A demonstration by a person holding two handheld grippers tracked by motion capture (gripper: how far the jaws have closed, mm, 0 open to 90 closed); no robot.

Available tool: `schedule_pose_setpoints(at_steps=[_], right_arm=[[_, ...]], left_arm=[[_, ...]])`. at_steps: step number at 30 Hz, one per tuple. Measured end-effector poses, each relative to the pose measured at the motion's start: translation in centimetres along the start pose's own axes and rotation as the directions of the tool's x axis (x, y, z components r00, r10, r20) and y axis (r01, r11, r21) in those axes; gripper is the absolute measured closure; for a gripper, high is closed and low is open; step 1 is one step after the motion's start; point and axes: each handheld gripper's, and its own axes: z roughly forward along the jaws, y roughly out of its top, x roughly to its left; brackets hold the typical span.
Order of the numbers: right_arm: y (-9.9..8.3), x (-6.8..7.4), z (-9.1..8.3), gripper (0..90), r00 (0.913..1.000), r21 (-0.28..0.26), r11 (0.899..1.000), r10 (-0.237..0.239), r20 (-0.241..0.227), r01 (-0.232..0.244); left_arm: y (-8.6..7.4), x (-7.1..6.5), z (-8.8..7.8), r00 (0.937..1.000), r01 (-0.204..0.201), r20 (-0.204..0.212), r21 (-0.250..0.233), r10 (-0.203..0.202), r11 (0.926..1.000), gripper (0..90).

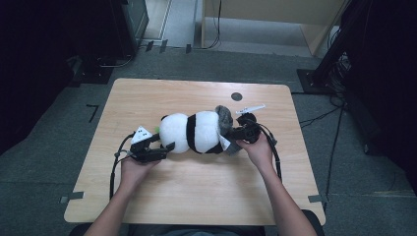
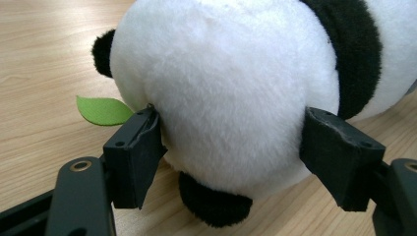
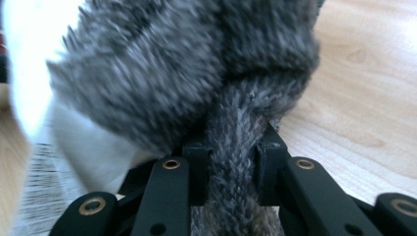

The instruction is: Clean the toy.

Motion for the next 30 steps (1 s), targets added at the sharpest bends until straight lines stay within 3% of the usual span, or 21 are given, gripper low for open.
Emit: schedule_pose_setpoints(at_steps=[11, 15, 21, 30], right_arm=[[-0.4, -0.7, 1.3, 73.2, 0.9999, 0.044, 0.999, 0.005, 0.010, -0.005], [-0.3, -1.2, 0.1, 74.0, 0.9994, 0.029, 0.999, 0.023, 0.026, -0.023], [0.3, -1.2, -2.2, 74.2, 0.9991, -0.039, 0.999, 0.020, 0.036, -0.019], [2.3, 2.0, -6.8, 74.7, 0.9985, -0.118, 0.992, -0.054, -0.002, 0.053]], left_arm=[[0.0, 0.0, 0.0, 1.0000, -0.002, -0.001, -0.002, 0.002, 1.0000, 24.8], [0.0, 0.1, 0.0, 1.0000, -0.008, -0.002, -0.001, 0.008, 1.0000, 24.8], [0.0, 0.0, 0.0, 0.9999, -0.015, -0.008, -0.002, 0.015, 0.9999, 24.9], [0.0, -0.1, 0.0, 0.9998, -0.014, -0.011, -0.007, 0.014, 0.9999, 24.9]])
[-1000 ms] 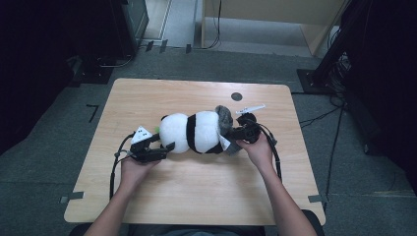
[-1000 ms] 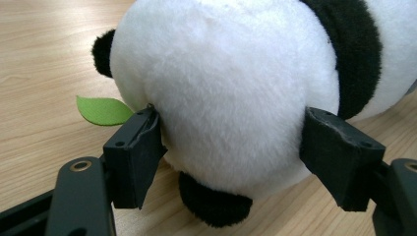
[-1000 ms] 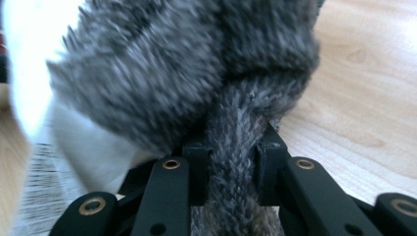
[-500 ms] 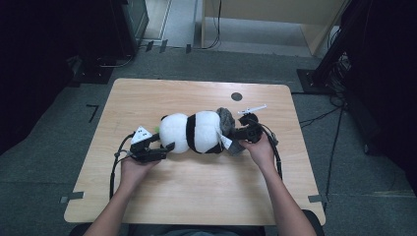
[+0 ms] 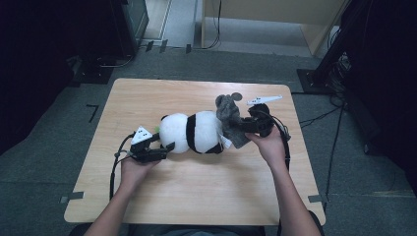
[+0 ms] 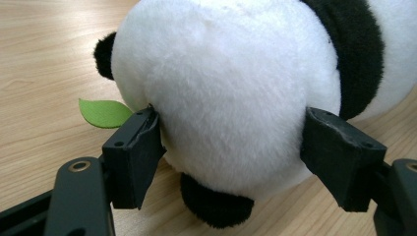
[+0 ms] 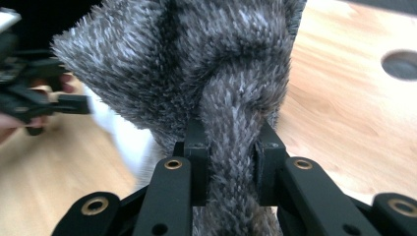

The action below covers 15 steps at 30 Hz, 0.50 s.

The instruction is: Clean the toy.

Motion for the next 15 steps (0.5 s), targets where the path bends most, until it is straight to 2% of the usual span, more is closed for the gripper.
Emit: schedule_pose_setpoints(at_steps=[4, 7, 11, 15], right_arm=[[1.0, 2.1, -1.1, 74.8, 0.9981, -0.022, 0.999, -0.040, -0.048, 0.039], [1.7, 3.8, -1.6, 74.7, 0.9935, -0.041, 0.997, -0.071, -0.089, 0.068], [2.6, 6.0, -1.6, 74.7, 0.9806, -0.063, 0.992, -0.120, -0.155, 0.111], [3.2, 7.4, -0.2, 74.7, 0.9657, -0.069, 0.988, -0.152, -0.210, 0.141]], left_arm=[[0.0, 0.0, 0.0, 1.0000, 0.002, -0.001, -0.001, -0.002, 1.0000, 24.9], [0.0, 0.0, 0.0, 1.0000, 0.001, -0.002, 0.000, -0.001, 1.0000, 24.9], [0.0, -0.1, 0.0, 1.0000, 0.001, -0.004, 0.003, -0.001, 1.0000, 25.0], [0.0, -0.1, 0.0, 1.0000, 0.001, -0.002, -0.002, -0.001, 1.0000, 25.0]])
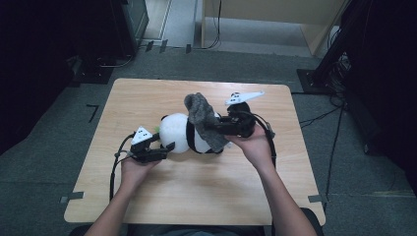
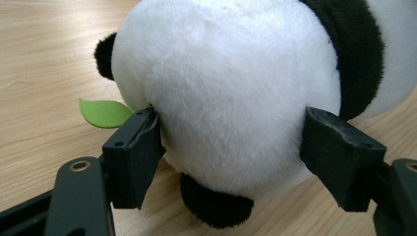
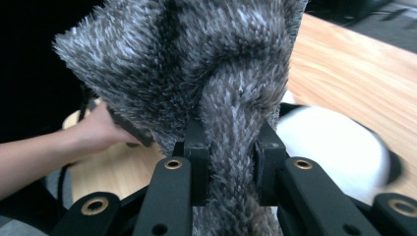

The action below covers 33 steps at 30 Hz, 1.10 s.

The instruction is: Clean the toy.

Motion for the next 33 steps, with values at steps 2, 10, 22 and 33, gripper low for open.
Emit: schedule_pose_setpoints(at_steps=[2, 10, 22, 33], right_arm=[[0.3, 0.1, 1.3, 74.7, 0.9996, 0.006, 1.000, -0.008, -0.026, 0.008], [1.7, 0.4, 6.3, 74.9, 0.9922, 0.021, 1.000, -0.017, -0.123, 0.020], [0.9, -0.3, 13.0, 73.7, 0.9956, 0.098, 0.995, -0.013, -0.093, 0.022], [0.5, -0.5, 12.6, 71.9, 0.9972, 0.143, 0.987, -0.075, 0.003, 0.074]], left_arm=[[0.0, 0.1, 0.0, 1.0000, -0.002, 0.001, -0.003, 0.002, 1.0000, 24.9], [0.0, 0.1, 0.1, 0.9999, 0.010, 0.002, -0.003, -0.010, 0.9999, 25.1], [0.1, 0.0, 0.0, 1.0000, 0.001, -0.005, 0.002, -0.001, 1.0000, 25.7], [0.0, 0.0, 0.2, 0.9999, 0.002, -0.013, 0.011, -0.002, 0.9999, 25.7]])
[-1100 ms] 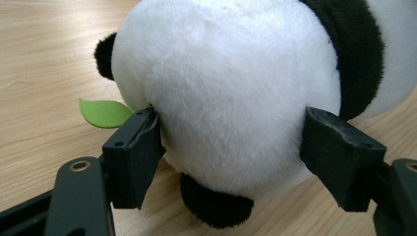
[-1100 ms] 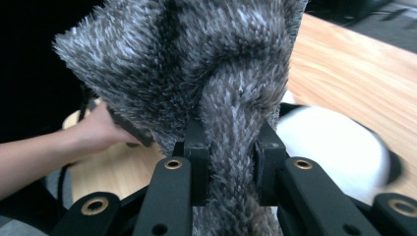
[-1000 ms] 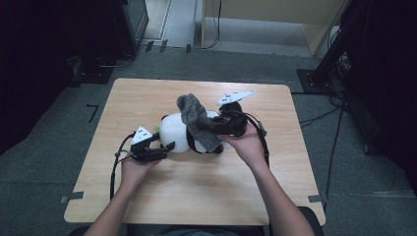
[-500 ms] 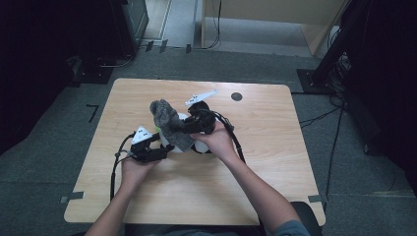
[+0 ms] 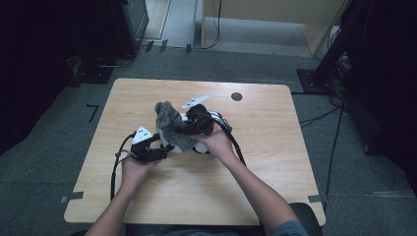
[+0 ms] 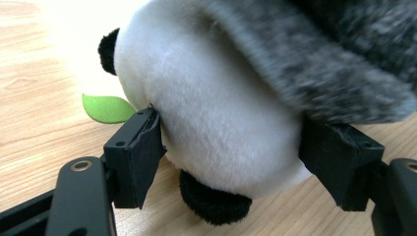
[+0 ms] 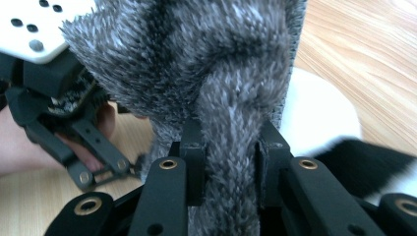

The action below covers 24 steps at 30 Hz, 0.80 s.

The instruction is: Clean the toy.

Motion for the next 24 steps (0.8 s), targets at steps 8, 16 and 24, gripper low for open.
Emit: schedule_pose_setpoints(at_steps=[8, 16, 24], right_arm=[[-1.8, -1.5, -3.1, 71.8, 0.9975, -0.001, 0.998, 0.065, 0.026, -0.065], [-2.9, -2.1, -5.9, 72.3, 0.9949, -0.003, 0.997, 0.083, 0.058, -0.083], [-4.5, -3.7, -8.9, 72.2, 0.9863, 0.001, 0.991, 0.136, 0.094, -0.136]], left_arm=[[0.0, -0.1, 0.0, 0.9999, 0.009, -0.004, 0.007, -0.009, 0.9999, 25.8], [-0.1, -0.2, 0.0, 0.9999, -0.008, -0.007, 0.028, 0.008, 0.9996, 25.9], [-0.1, -0.2, 0.3, 0.9997, -0.024, 0.000, 0.028, 0.024, 0.9993, 26.6]])
